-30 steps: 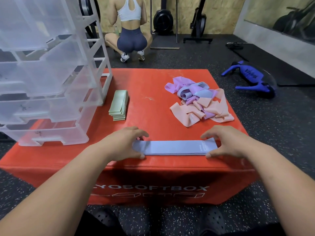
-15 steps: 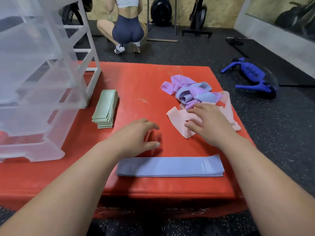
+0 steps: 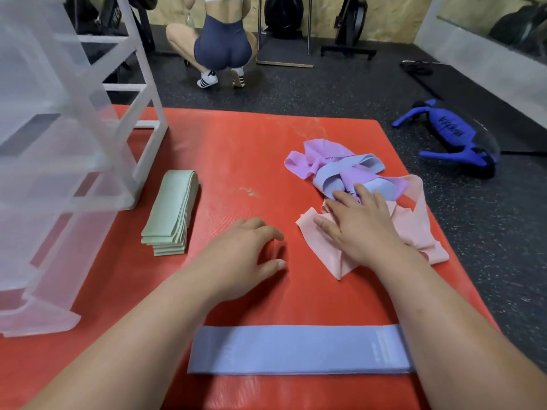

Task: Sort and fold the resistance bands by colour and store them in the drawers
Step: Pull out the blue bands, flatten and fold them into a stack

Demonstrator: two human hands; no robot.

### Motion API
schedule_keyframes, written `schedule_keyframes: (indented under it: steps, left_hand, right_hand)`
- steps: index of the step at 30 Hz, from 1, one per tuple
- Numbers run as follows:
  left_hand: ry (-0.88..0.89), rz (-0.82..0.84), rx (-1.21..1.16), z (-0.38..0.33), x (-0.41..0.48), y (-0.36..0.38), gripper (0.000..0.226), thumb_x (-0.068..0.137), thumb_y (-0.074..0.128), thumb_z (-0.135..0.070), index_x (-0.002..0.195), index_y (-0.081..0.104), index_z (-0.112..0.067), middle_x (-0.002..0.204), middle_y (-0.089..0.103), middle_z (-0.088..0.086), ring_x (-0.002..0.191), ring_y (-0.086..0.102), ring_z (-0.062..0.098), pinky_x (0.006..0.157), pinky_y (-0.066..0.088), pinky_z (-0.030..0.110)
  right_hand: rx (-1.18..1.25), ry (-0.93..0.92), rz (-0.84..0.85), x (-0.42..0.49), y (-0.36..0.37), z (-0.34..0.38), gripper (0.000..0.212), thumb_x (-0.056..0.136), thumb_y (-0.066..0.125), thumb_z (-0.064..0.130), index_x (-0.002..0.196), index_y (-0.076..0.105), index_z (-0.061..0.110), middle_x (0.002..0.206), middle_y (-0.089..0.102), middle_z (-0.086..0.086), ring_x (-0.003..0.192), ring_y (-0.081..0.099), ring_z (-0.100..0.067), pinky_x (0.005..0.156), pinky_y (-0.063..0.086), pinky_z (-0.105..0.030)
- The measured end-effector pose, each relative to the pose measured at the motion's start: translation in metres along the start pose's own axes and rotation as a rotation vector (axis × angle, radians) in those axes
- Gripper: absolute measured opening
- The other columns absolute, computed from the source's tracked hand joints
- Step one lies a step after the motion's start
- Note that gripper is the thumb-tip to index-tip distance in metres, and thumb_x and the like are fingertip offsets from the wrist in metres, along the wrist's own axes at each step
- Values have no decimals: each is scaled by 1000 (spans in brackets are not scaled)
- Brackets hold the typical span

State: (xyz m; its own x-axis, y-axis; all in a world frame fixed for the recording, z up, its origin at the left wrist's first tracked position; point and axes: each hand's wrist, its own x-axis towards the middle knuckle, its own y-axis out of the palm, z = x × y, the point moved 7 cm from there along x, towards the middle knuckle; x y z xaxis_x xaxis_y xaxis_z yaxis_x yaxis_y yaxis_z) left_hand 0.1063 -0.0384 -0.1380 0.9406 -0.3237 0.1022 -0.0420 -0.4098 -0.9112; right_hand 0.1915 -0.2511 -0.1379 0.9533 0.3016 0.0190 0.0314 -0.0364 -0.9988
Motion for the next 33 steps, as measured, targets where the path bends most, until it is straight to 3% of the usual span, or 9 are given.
schedule_keyframes:
  steps: [3,6,9,13,17,19,25,29,33]
  left_hand:
    - [-3,0,-39,1,-1,-3,47,93,72,-52,135,62,-34,122,59,-9,116,55,18,104,47,37]
    - [-14,-26,-80,0,-4,-9,42,94,72,-46,132,65,-31,119,61,-8,112,58,16,101,49,38]
    - [-21,-61,-104,-6,-5,-15,38,95,71,-42,131,66,-30,119,62,-10,109,61,14,98,50,36]
    - [-23,-121,-157,-19,-8,-23,30,96,72,-38,126,70,-30,115,65,-12,98,65,7,91,52,32]
    - [-123,-156,-348,-30,-3,-23,21,100,68,-38,117,75,-29,102,75,-14,89,68,3,84,53,26]
    - [-203,-115,-560,-35,0,-15,20,103,65,-39,112,76,-25,95,78,-9,86,73,12,81,57,32]
    - [-461,-66,-1147,-45,0,9,18,101,69,-9,117,70,0,99,78,20,81,77,27,79,64,38]
    - [-453,-234,-1009,-24,2,-5,28,86,73,12,105,73,-8,87,74,10,75,70,20,75,62,39]
    - [-299,-263,-815,-19,3,-24,43,85,65,14,105,72,-23,88,78,-2,75,68,11,75,58,33]
  right_hand:
    - [49,10,-119,1,-11,-1,55,99,23,62,122,63,31,137,60,12,141,38,-29,119,24,-55]
    - [221,-33,-356,-7,-39,-4,17,92,63,30,105,74,27,104,73,5,111,60,-27,99,45,-49]
    - [503,44,-441,-23,-57,-12,21,82,77,18,99,79,29,89,74,10,90,65,-14,79,49,-35]
    - [841,141,-368,-39,-59,-19,17,83,82,16,92,80,31,84,77,17,83,70,3,85,56,-27]
    - [1259,204,-252,-65,-55,-10,18,81,85,6,92,81,20,87,81,5,88,78,-15,89,63,-39]
    - [1361,188,-213,-77,-55,1,20,80,85,1,94,80,14,89,81,0,90,78,-19,86,63,-32]
    - [1259,102,-97,-89,-46,19,19,80,87,3,93,78,14,84,80,-5,75,76,-27,76,61,-35]
    - [1090,11,-26,-87,-48,25,15,82,87,14,91,79,23,80,78,10,66,73,-9,71,59,-34]
    - [775,21,-252,-80,-58,10,26,83,84,31,107,76,36,95,73,21,84,69,-1,82,56,-28]
